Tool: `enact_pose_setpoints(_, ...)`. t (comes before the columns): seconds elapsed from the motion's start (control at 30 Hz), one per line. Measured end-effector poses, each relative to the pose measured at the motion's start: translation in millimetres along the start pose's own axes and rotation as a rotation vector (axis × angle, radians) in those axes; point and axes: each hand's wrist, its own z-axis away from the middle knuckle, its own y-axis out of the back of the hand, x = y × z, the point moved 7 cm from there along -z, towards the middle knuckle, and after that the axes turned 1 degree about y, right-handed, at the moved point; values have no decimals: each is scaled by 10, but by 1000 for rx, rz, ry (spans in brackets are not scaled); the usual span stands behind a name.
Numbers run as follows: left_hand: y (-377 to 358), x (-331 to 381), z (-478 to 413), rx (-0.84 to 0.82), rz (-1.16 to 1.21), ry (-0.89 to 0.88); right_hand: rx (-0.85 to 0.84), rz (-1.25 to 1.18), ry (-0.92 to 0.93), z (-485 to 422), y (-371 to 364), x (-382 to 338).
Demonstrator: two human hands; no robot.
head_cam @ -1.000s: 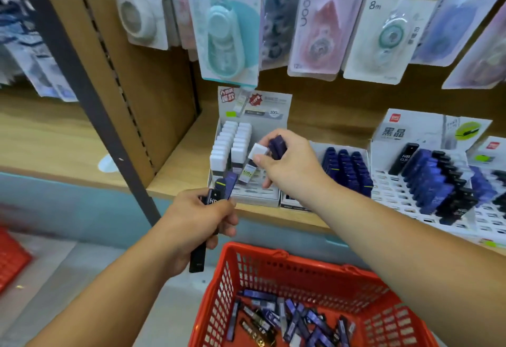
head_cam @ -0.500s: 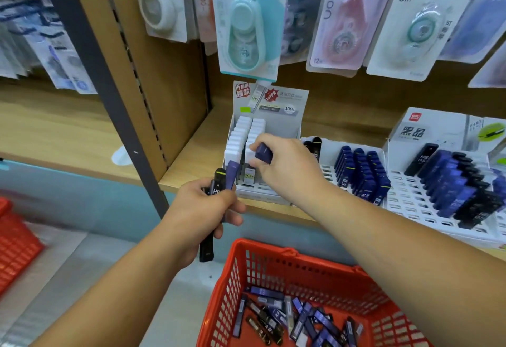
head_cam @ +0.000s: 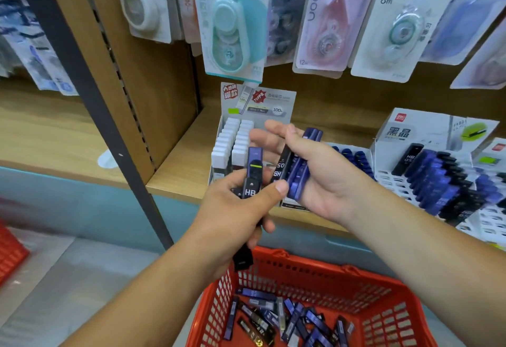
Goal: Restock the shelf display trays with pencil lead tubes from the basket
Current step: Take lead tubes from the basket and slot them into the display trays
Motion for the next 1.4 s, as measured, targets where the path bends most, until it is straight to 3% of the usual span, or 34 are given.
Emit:
enact_pose_setpoints(0.23,-76,-59,-65,6,35,-9,-1,141,18,72,60,-27)
enact_pose_setpoints(0.47,-75,-40,-119,-3,22,-16,77,531,20,212,231,-108)
enact_pose_setpoints(0.67,-143,-69,-108,-54,-59,-17,168,553,37,284,412,-120)
enact_pose_setpoints(1.0,-192,-128,-44,-253,26,93,20,590,-19,334,292,-113)
enact_pose_setpoints(1.17,-138,-22,-170,-104,16,27,107,528,-112,402,551,-184)
enact_pose_setpoints(1.4,-425,-36,-169,23,-122,11,208,640,-273,600,1138,-402)
